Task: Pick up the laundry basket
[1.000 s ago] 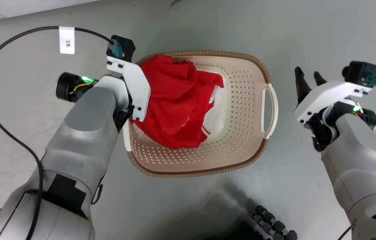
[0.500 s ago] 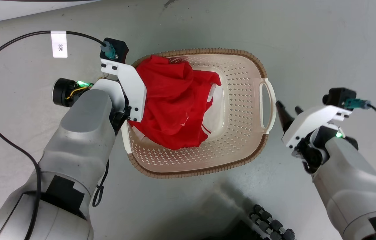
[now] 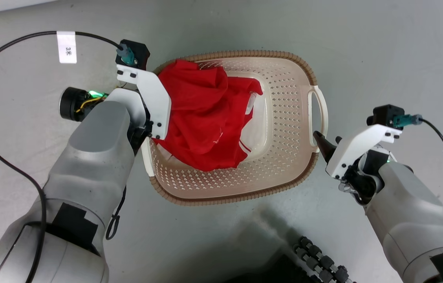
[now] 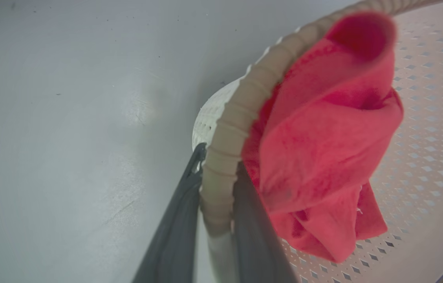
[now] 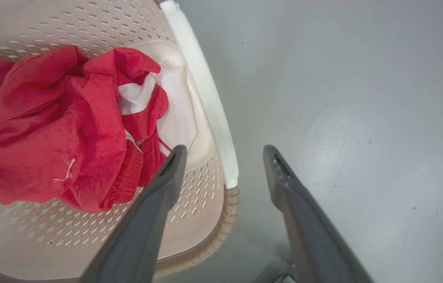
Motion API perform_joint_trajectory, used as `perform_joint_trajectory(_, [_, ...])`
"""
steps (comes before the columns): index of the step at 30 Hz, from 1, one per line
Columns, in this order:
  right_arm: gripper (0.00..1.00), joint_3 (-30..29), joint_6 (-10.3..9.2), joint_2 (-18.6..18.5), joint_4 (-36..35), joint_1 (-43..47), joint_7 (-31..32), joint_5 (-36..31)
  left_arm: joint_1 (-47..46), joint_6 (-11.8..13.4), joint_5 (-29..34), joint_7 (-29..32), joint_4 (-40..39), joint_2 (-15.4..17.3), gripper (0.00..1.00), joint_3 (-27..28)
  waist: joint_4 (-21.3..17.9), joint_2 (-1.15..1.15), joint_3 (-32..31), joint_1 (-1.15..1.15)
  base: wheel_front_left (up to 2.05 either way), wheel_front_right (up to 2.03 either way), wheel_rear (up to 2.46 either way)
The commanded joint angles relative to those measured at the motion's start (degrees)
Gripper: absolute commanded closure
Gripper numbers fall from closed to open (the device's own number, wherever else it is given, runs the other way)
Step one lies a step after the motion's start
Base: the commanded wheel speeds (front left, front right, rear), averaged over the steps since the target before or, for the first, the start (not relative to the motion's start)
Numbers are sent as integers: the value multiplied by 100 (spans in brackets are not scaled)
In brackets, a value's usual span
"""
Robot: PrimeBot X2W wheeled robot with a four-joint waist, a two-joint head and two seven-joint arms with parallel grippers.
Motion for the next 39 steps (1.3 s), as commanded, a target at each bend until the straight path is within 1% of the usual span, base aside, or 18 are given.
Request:
perform_joint_trajectory(1, [0,19,-8,6,19,-85,30,54,-88,0,-20,-34,-14,-9,100,-2,15,0,38,0,0,0,0])
perform_joint_trajectory(12, [0,272,-9,6,93,-221,186,386,-213,5,0,-77,10,-7,100,-121,109,0,266,0,0,0,0])
perform_joint_trajectory(13, [40,302,-8,5,90,-244,167,398,-209,6,-1,-83,15,-6,100,-132,109,0,278,0,0,0,0])
perform_joint_trajectory(14, [73,338,-8,6,92,-243,248,473,-208,6,4,-80,19,-7,100,-145,116,0,288,0,0,0,0])
perform_joint_trajectory(15, [100,386,-8,7,96,-238,290,505,-206,5,-1,-85,21,-11,100,-150,121,0,297,0,0,0,0])
perform_joint_trajectory(27, [100,737,-6,15,99,-217,294,873,-104,-3,-119,-96,27,-21,100,-166,121,0,235,0,0,0,0])
perform_joint_trajectory(33, [100,813,-5,6,94,-100,393,772,45,36,-241,3,18,-79,100,-117,167,0,-101,0,0,0,0])
perform_joint_trajectory(39, [100,861,-6,-166,93,-34,561,621,249,36,-448,150,22,-190,100,-31,322,0,-619,0,0,0,0])
